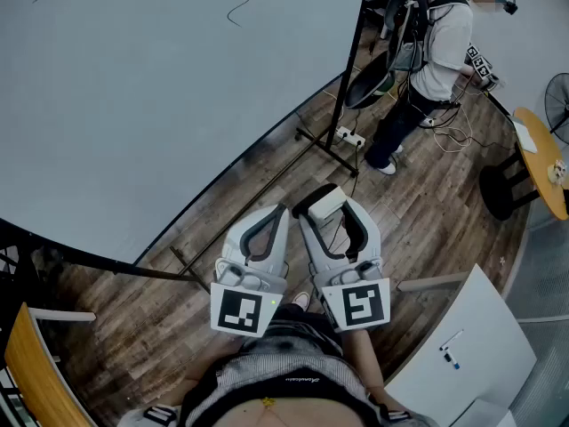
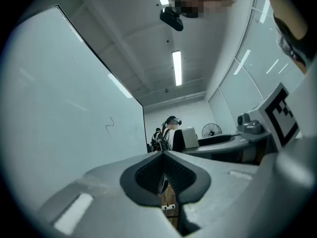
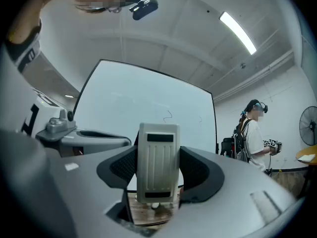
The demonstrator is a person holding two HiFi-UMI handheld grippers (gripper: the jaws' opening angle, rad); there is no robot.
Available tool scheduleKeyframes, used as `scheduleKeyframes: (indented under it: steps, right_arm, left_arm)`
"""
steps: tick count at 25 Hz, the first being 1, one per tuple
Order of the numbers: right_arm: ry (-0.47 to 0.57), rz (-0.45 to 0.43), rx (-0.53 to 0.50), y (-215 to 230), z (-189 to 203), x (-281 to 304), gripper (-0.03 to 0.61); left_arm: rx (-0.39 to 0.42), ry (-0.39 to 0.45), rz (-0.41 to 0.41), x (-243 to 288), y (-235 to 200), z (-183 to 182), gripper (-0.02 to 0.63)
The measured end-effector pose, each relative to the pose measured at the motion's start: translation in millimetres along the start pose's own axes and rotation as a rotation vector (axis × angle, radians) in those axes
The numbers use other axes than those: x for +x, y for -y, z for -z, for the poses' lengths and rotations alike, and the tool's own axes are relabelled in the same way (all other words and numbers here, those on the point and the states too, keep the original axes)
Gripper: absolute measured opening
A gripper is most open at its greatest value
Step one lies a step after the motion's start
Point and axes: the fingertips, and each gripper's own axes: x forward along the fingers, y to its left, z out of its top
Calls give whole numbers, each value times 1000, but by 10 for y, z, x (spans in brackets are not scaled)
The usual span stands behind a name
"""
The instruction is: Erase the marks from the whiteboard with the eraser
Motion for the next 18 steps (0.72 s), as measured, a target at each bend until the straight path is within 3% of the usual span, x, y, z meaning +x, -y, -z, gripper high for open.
scheduleKeyframes:
  steps: [9, 18]
  right_arm:
    - [-3, -36, 18, 157, 126, -181, 262]
    - [-23, -38, 44, 324, 268, 10, 264]
  left_arm:
    - [-35, 0, -17, 78, 238, 109, 3]
    - [-32, -17, -36, 244, 120, 281, 3]
